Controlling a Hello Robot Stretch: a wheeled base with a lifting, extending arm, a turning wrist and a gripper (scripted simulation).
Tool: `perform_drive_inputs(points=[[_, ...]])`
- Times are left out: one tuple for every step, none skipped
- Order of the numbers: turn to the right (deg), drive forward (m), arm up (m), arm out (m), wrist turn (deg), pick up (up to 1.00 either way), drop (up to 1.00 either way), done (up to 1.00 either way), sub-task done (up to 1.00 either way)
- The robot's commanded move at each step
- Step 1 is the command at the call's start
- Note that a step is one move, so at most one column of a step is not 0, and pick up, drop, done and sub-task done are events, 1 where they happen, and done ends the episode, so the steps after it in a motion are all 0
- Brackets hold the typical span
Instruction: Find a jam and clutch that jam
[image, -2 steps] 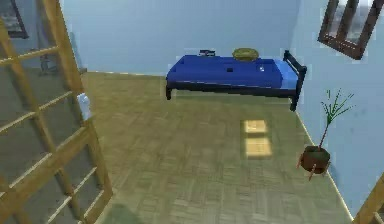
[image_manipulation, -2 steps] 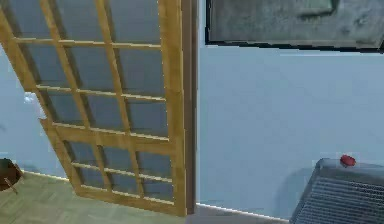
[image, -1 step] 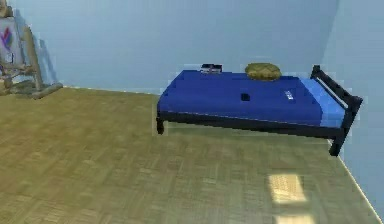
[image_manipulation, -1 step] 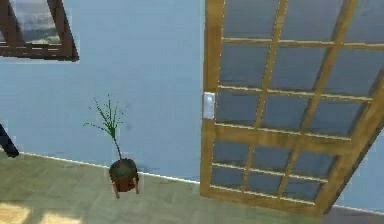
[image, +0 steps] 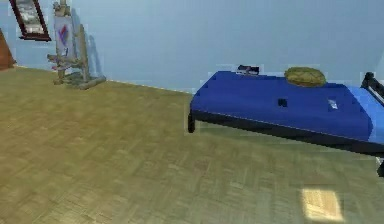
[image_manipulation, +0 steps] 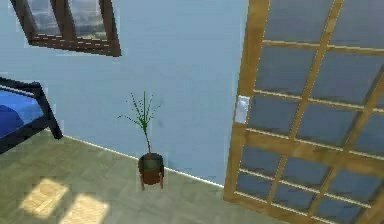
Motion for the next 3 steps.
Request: perform_drive_inputs(points=[[0.0, 0.35, 0.00, 0.00, 0.0, 0.00, 0.00, 0.00, 0.00], [-21.0, 0.00, 0.00, 0.00, 0.0, 0.00, 0.00, 0.00, 0.00], [0.0, 0.45, 0.00, 0.00, 0.0, 0.00, 0.00, 0.00, 0.00]])
